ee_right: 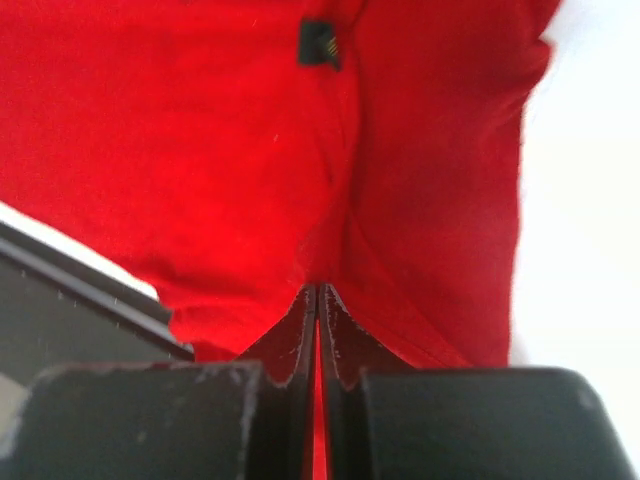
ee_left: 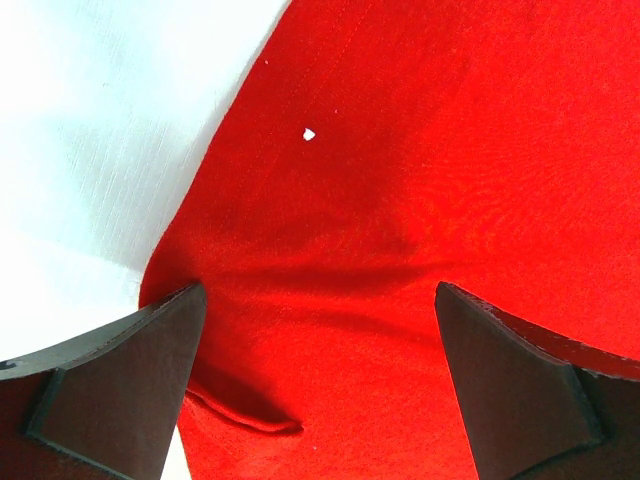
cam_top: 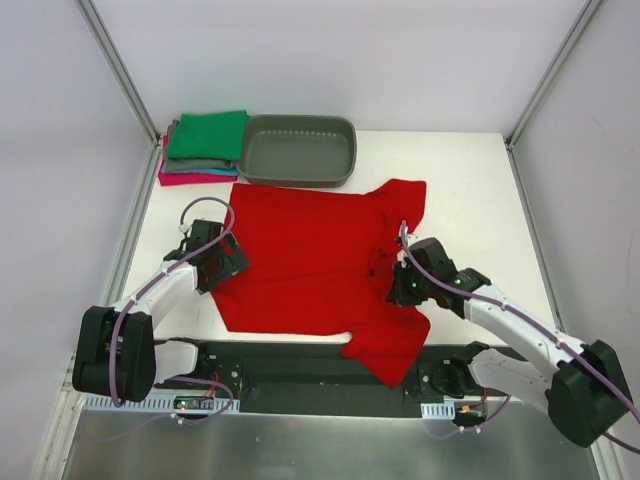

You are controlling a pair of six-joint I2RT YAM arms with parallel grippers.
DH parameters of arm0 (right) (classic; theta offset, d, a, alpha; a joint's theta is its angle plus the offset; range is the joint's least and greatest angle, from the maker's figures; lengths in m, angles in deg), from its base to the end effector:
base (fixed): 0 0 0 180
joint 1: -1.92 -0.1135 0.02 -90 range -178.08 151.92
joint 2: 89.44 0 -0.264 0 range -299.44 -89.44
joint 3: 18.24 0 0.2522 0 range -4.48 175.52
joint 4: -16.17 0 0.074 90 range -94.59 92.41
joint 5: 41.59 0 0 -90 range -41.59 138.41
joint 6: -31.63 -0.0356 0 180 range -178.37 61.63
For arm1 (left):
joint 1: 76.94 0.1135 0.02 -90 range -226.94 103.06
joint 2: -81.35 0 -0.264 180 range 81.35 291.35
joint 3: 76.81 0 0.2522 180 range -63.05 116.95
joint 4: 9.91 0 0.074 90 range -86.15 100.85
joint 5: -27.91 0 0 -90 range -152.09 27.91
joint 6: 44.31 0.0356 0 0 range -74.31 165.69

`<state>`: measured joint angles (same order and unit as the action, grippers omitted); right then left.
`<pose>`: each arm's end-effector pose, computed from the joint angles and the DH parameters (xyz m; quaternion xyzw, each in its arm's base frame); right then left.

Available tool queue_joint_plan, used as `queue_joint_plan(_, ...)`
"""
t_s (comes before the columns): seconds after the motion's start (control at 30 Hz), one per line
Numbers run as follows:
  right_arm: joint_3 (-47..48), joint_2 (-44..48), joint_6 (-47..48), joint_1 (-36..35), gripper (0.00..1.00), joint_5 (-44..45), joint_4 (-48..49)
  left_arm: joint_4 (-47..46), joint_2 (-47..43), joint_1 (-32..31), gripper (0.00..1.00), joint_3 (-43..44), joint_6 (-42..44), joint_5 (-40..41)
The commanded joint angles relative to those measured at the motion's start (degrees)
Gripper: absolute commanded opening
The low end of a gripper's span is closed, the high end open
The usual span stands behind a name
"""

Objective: Fold and stack the t-shirts
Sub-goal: Flatten out the tshirt

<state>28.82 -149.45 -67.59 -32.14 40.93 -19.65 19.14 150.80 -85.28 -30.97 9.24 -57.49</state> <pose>0.1680 0.1191 0.2034 -0.2233 0.9072 0.1863 0.3041 0.2229 -0.0298 0.1726 -0.2424 0.9152 -0.0867 0.3102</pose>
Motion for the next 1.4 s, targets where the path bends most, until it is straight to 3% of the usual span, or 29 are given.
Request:
queue_joint_plan(0.0, -4.2, 4.0, 2.5, -1.4, 0.01, -7.9, 0.4, 1.3, 1.8, -0.4, 0.99, -0.6, 0.9, 1.0)
queue_joint_plan(0.3, -9.1, 5.3, 1.8, -3.3, 0.01, -7.3, -1.2, 1.8, 2.9, -0.4, 0.99, -0.4, 0.1, 2.4)
queue_joint_plan(0.37, -9.4, 5.3, 2.5, -3.4, 0.09, -9.4, -1.1, 2.0, 3.6, -0.4, 0.99, -0.3, 0.1, 3.0)
queue_joint_plan(0.43, -9.2, 6.1, 3.1, -3.4, 0.19, -9.8, -1.2, 2.7, 4.2, -0.4, 0.99, 0.2, -0.3, 4.1)
queue_joint_plan(0.5, -7.8, 7.0, 3.5, -3.5, 0.41, -8.4, -2.8, 3.5, 4.5, -0.5, 0.99, 0.7, -0.6, 5.1)
queue_joint_plan(0.67, -2.9, 9.9, 4.9, -1.6, 0.64, -4.2, -4.6, 4.4, 3.7, -0.5, 0.99, 1.0, -1.2, 4.2)
queue_joint_plan(0.83, -0.4, 6.8, 6.3, 1.2, 0.98, -7.7, 5.6, 3.3, 4.1, -0.5, 0.99, 0.8, -0.7, 3.3)
queue_joint_plan(0.97, 6.8, -4.2, 7.7, 1.3, 0.99, -9.4, 6.6, 2.3, 4.9, -0.5, 0.99, 0.6, 0.0, 2.8)
queue_joint_plan(1.2, 11.9, -13.6, 7.6, 2.1, 0.95, 0.1, 6.3, 0.4, 6.4, -0.5, 0.99, 0.1, 0.8, 1.1)
queue_joint_plan(1.37, 13.3, -17.4, 7.1, 2.3, 0.89, -6.4, 6.8, 0.4, 7.8, -0.5, 0.99, 0.5, 1.0, 0.6)
